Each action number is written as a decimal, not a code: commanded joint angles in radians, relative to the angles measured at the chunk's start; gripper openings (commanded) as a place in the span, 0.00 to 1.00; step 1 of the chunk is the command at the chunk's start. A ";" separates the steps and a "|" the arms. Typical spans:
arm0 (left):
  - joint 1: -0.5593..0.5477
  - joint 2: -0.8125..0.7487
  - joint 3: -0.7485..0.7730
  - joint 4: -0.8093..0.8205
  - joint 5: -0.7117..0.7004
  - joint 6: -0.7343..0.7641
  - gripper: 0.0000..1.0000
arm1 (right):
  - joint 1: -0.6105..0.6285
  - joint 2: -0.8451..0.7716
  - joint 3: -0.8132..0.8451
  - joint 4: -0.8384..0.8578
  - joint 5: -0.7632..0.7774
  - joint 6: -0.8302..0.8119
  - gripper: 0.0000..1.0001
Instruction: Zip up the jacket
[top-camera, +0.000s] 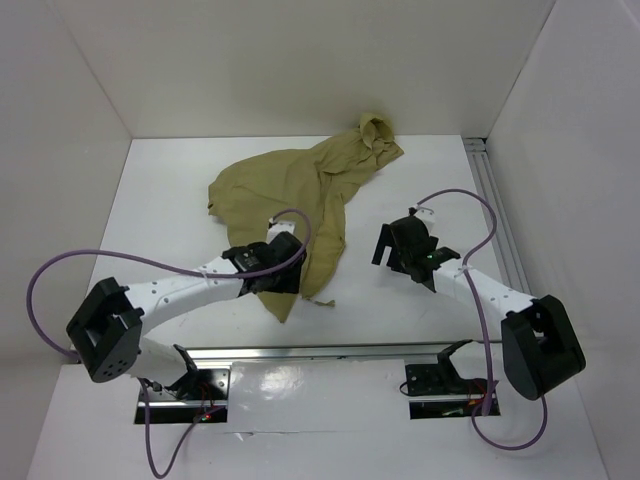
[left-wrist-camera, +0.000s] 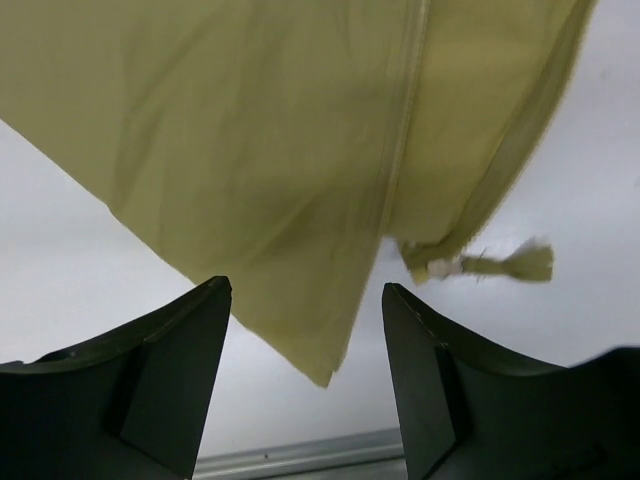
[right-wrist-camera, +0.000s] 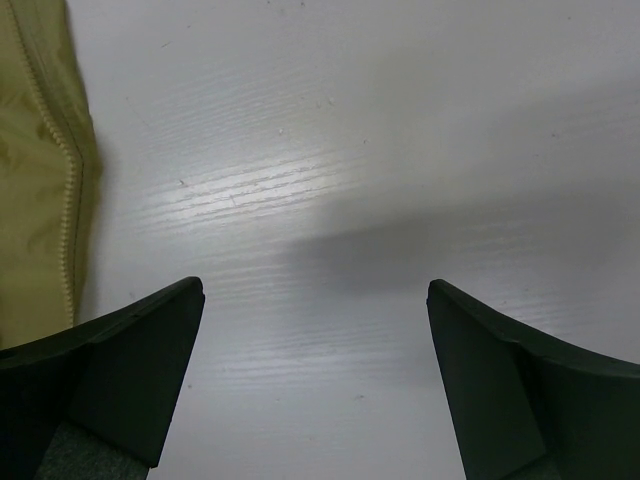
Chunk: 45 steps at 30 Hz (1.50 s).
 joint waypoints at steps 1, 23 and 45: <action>-0.055 -0.001 -0.041 -0.049 0.009 -0.103 0.74 | 0.006 -0.002 0.001 0.031 -0.003 0.011 1.00; -0.105 -0.003 -0.224 0.055 0.109 -0.107 0.63 | 0.006 -0.002 -0.018 0.009 -0.003 0.011 0.97; -0.105 -0.117 -0.054 -0.029 0.129 -0.088 0.00 | 0.242 0.003 -0.027 0.043 -0.154 0.063 0.91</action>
